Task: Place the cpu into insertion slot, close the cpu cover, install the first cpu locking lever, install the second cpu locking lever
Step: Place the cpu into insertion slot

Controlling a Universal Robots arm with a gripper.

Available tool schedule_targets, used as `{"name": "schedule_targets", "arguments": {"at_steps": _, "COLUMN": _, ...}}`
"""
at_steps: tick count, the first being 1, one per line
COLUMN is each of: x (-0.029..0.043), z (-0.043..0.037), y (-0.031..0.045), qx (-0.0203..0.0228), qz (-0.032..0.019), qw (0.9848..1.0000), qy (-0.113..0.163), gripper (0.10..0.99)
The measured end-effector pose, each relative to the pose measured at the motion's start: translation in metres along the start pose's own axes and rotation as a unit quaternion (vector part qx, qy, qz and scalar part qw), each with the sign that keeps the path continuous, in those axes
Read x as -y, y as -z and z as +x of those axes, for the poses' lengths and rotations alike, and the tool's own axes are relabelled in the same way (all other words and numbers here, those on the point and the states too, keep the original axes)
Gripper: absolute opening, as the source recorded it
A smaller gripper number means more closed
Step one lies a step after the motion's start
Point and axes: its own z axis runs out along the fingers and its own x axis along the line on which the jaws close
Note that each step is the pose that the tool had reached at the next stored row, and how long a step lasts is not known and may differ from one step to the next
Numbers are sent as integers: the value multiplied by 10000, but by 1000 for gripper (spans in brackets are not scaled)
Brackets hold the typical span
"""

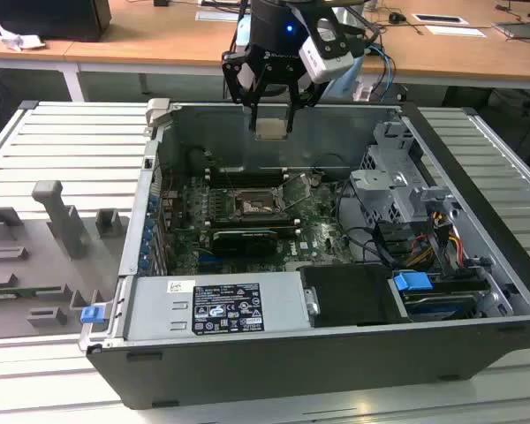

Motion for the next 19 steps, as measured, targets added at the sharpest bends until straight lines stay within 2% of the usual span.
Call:
{"name": "schedule_targets", "arguments": {"at_steps": 1, "x": 0, "z": 0, "y": 0, "qx": 8, "qz": -1, "qw": 10000, "qy": -93, "gripper": 533}}
{"name": "schedule_targets", "arguments": {"at_steps": 2, "x": 0, "z": 1, "y": -2, "qx": 29, "qz": -4, "qw": 9995, "qy": -321, "gripper": 533}}
{"name": "schedule_targets", "arguments": {"at_steps": 7, "x": 0, "z": 0, "y": -7, "qx": 50, "qz": -8, "qw": 9984, "qy": -558, "gripper": 533}}
{"name": "schedule_targets", "arguments": {"at_steps": 10, "x": 0, "z": 0, "y": -9, "qx": 78, "qz": -15, "qw": 9962, "qy": -867, "gripper": 533}}
{"name": "schedule_targets", "arguments": {"at_steps": 13, "x": 1, "z": 0, "y": -11, "qx": 117, "qz": -23, "qw": 9914, "qy": -1304, "gripper": 533}}
{"name": "schedule_targets", "arguments": {"at_steps": 17, "x": 1, "z": 0, "y": -14, "qx": 151, "qz": -30, "qw": 9856, "qy": -1685, "gripper": 533}}
{"name": "schedule_targets", "arguments": {"at_steps": 18, "x": 1, "z": 0, "y": -15, "qx": 160, "qz": -32, "qw": 9837, "qy": -1790, "gripper": 533}}
{"name": "schedule_targets", "arguments": {"at_steps": 19, "x": 1, "z": 0, "y": -16, "qx": 173, "qz": -35, "qw": 9809, "qy": -1938, "gripper": 533}}
